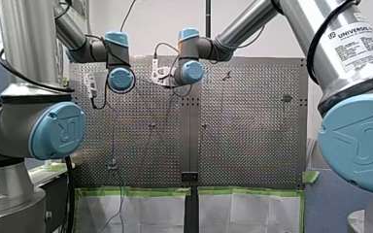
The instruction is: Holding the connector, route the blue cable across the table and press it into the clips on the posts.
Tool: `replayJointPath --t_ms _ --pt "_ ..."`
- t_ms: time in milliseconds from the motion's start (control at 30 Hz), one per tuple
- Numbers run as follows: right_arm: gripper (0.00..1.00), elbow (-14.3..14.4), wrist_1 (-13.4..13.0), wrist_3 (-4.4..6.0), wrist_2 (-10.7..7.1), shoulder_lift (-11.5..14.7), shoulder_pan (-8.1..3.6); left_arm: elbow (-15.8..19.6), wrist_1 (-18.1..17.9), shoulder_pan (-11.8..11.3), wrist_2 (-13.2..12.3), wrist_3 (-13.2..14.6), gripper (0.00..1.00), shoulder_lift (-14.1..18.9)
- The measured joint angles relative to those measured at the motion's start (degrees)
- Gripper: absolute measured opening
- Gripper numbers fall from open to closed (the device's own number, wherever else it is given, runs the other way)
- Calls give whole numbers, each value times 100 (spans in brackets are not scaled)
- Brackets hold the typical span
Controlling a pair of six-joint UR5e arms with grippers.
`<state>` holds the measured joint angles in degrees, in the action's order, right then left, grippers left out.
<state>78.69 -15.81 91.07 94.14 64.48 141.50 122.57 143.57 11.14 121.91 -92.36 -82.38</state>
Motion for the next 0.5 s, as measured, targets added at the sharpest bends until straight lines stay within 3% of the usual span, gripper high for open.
replayJointPath --t_ms 167,500 --pt "0 -241 162 9 -1 -18 21 -61 -17 -45 -160 4 0 -180" --pt "0 -746 327 52 -8 -197 27 -283 -42 -238 -308 -17 0 -225"
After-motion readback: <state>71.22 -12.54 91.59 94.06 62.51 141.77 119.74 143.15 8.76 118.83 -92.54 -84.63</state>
